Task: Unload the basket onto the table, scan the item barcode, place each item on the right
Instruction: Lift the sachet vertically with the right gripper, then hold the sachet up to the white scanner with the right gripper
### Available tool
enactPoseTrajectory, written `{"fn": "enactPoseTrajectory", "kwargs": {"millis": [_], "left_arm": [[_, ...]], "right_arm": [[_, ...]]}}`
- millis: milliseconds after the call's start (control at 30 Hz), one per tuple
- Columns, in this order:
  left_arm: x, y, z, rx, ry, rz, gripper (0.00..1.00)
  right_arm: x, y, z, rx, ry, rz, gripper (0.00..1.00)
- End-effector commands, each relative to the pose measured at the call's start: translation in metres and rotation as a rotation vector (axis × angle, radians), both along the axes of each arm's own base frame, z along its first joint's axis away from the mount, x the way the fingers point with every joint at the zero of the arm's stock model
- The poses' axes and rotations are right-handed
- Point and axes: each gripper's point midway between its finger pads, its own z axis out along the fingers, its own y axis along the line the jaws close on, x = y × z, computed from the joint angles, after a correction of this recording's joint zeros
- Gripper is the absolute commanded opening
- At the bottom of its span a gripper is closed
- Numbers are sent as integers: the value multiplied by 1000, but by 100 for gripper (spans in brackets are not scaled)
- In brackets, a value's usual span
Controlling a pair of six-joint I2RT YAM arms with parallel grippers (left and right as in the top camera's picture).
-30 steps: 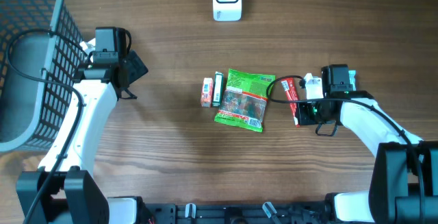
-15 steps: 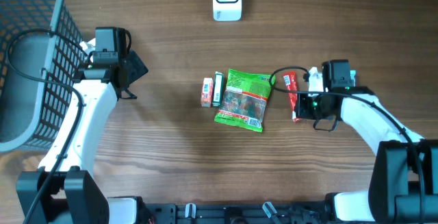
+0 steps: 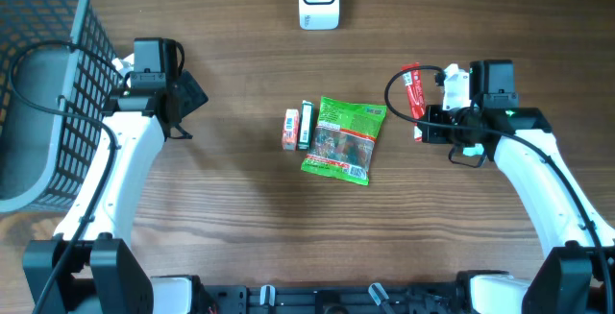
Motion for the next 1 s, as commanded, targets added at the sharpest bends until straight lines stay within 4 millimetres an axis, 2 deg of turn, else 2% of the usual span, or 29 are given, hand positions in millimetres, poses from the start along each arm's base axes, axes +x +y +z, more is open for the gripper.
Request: {"fn": "enactPoseTrajectory", "kwargs": {"millis": [0,167,267,433,500,633,700,833,967], "left_arm": [[0,4,-1,15,4,2,100],[0,4,-1,15,4,2,100],[0,4,-1,15,4,2,100],[0,4,-1,15,4,2,100],[0,4,-1,15,4,2,100],[0,4,-1,15,4,2,100],[0,4,-1,15,4,2,100],[0,4,-1,15,4,2,100],[0,4,-1,15,4,2,100]], "right_arm": [[10,6,32,14,-64,60,4],[18,6,78,3,-87,62,4],[22,4,97,-61,-112,69,4],[26,20,129,-117,-178,139,4],[36,17,147,-175,-231,121,4],[44,18,187,-180,-250,126,4],[56,20,212,-179,-254,126,4],[85,27,244,-204,-296,123,4],[120,45,254,-287,-386,133,4]]}}
